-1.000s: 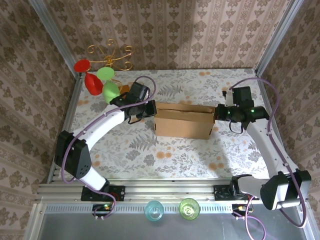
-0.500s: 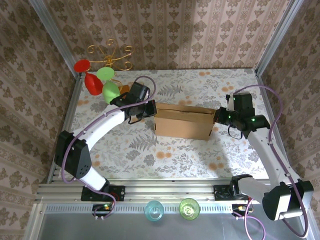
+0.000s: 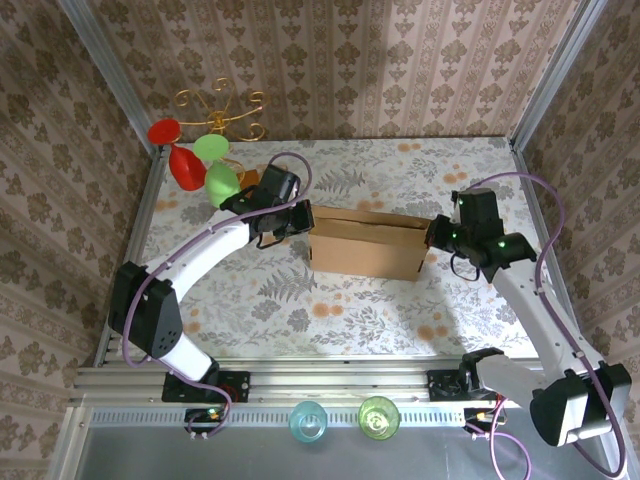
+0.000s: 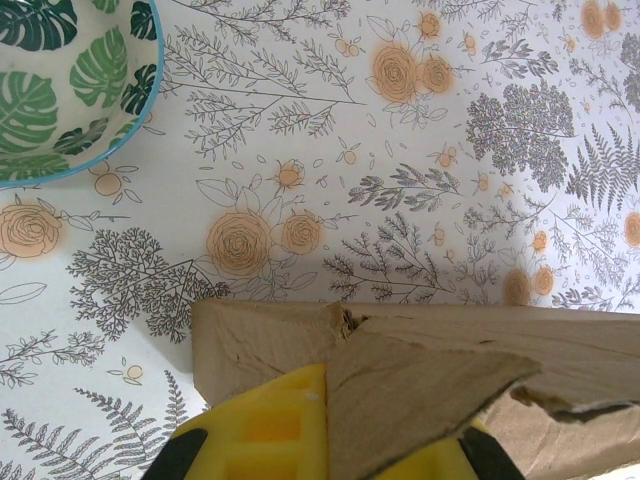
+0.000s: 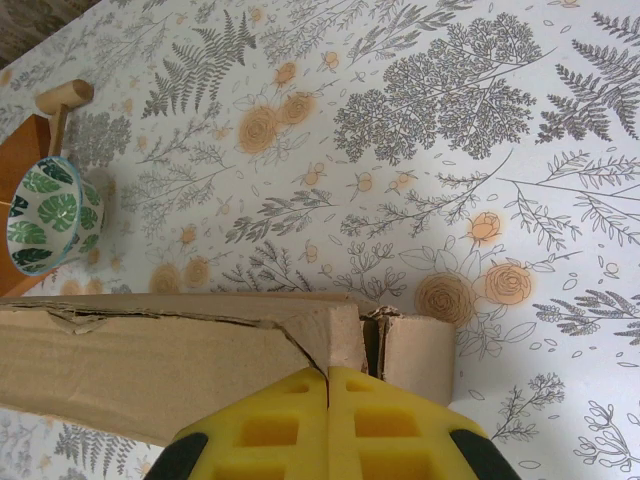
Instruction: Fold the paper box
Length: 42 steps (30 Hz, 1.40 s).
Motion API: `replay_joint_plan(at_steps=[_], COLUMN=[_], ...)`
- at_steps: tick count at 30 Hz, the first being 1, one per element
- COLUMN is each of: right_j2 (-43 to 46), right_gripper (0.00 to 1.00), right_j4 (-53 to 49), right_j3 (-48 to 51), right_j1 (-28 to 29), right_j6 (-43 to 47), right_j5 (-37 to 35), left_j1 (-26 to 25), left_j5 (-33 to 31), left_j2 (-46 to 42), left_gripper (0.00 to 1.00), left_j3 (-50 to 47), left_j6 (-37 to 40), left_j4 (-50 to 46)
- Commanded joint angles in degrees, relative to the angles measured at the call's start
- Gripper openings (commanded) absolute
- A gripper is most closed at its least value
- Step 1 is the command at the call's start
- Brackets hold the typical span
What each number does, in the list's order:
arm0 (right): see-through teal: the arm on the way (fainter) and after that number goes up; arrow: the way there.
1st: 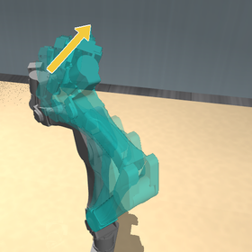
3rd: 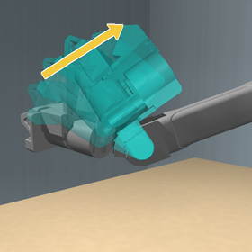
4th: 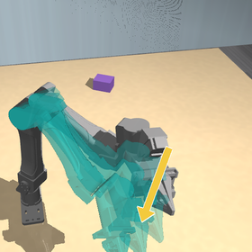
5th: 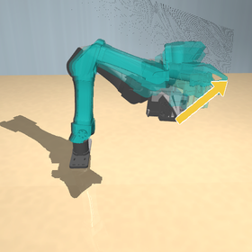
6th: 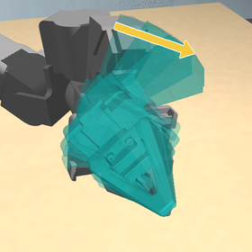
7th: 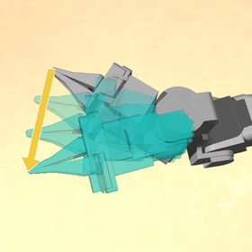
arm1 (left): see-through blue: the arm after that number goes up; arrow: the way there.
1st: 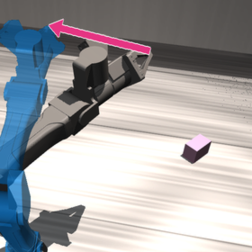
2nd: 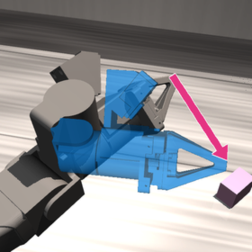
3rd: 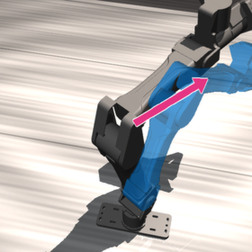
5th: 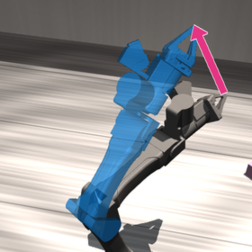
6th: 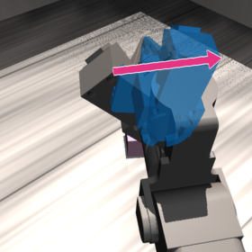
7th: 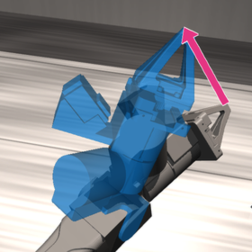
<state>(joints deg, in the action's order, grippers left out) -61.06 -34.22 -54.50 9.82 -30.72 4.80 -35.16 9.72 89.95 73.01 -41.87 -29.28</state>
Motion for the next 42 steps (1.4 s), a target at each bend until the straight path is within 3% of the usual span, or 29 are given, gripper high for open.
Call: replay_joint_plan(at_steps=[1, 33, 39, 42], right_j2=[1.1, 6.0, 4.8, 3.8], right_gripper=[0.00, 0.00, 0.00, 0.00], right_j4=[-2.3, 1.9, 1.5, 1.6], right_j3=[2.1, 11.1, 9.5, 8.4], right_j1=[1.5, 5.4, 5.4, 5.4], right_j6=[-1.5, -3.1, -2.6, -2.2], right_j5=[-5.3, -11.4, -12.0, -11.9], left_j1=[0.1, 1.4, 1.4, 1.3], left_j5=[-2.0, 1.3, 1.3, 1.8], left_j2=[-0.4, 0.2, -1.8, -4.2], left_gripper=[0.00, 0.01, 0.30, 0.37], left_j3=[-1.4, 1.1, 2.2, 1.7], left_j6=[-1.2, -1.6, -0.5, 0.2], left_j4=[-2.3, -1.9, -4.4, -6.0])
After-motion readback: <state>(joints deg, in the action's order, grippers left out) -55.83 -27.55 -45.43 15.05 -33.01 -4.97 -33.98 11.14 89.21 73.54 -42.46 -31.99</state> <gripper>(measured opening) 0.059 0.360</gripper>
